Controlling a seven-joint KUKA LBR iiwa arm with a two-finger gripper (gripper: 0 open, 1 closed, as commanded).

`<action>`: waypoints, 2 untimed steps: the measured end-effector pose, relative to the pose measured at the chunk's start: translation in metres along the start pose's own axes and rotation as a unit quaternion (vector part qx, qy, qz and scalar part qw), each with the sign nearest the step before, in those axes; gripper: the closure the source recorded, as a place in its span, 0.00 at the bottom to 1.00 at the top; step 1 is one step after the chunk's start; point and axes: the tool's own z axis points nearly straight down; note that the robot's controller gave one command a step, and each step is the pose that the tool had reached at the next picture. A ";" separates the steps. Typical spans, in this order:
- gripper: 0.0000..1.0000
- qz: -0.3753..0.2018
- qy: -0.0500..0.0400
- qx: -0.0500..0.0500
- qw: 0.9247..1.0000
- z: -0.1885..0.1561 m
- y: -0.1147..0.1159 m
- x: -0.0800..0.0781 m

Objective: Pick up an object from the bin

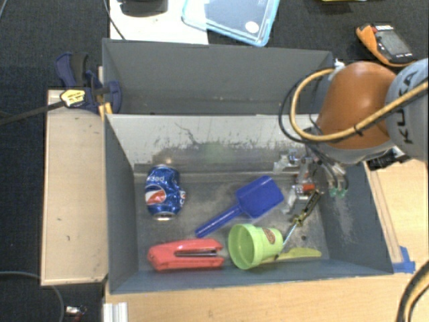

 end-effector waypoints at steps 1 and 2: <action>0.00 0.000 -0.004 0.000 1.000 -0.004 0.000 -0.002; 0.00 -0.083 -0.006 0.001 0.997 0.071 0.015 -0.030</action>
Offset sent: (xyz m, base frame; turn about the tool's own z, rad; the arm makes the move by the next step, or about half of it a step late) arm 0.0405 0.0217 -0.1097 -0.2377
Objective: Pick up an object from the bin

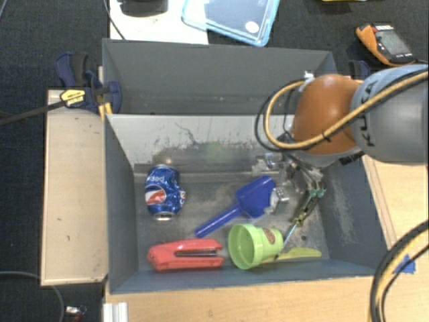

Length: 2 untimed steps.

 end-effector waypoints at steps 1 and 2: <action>0.00 -0.074 -0.001 0.000 0.997 0.039 0.028 -0.015; 0.00 -0.100 0.002 0.001 0.995 0.037 0.042 -0.014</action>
Offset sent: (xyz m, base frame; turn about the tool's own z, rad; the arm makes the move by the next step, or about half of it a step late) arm 0.0057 0.0464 -0.0387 -0.2116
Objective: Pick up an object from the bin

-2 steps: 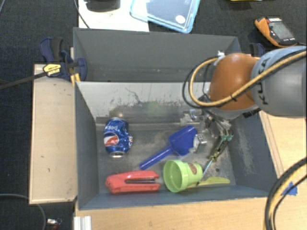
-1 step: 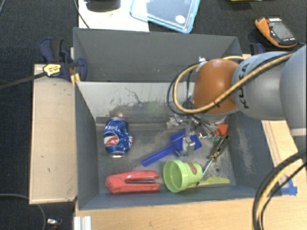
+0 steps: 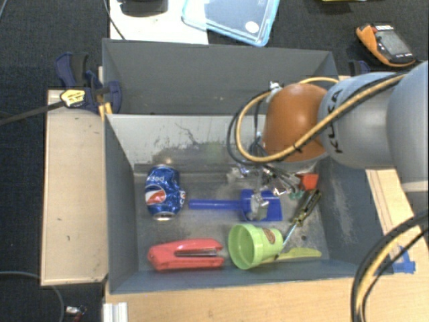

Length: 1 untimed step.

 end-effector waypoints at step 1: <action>0.00 0.024 -0.004 0.000 1.000 -0.001 -0.013 0.000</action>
Offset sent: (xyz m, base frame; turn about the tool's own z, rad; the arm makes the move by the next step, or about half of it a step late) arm 0.0011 0.0003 0.0003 -0.0013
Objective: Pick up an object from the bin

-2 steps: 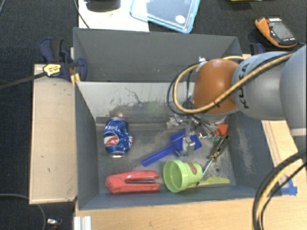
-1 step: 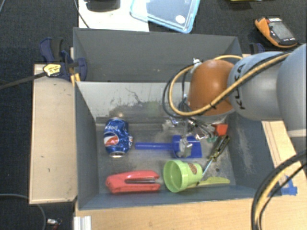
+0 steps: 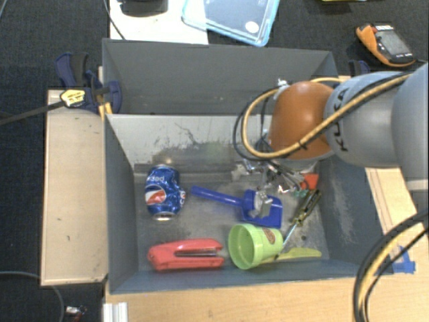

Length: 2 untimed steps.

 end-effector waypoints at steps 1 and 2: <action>1.00 -0.023 0.000 0.000 1.000 -0.001 0.013 -0.002; 1.00 -0.023 0.000 0.000 1.000 -0.001 0.013 -0.002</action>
Offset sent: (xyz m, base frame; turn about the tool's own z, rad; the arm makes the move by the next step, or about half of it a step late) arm 0.0000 0.0000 0.0000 0.0000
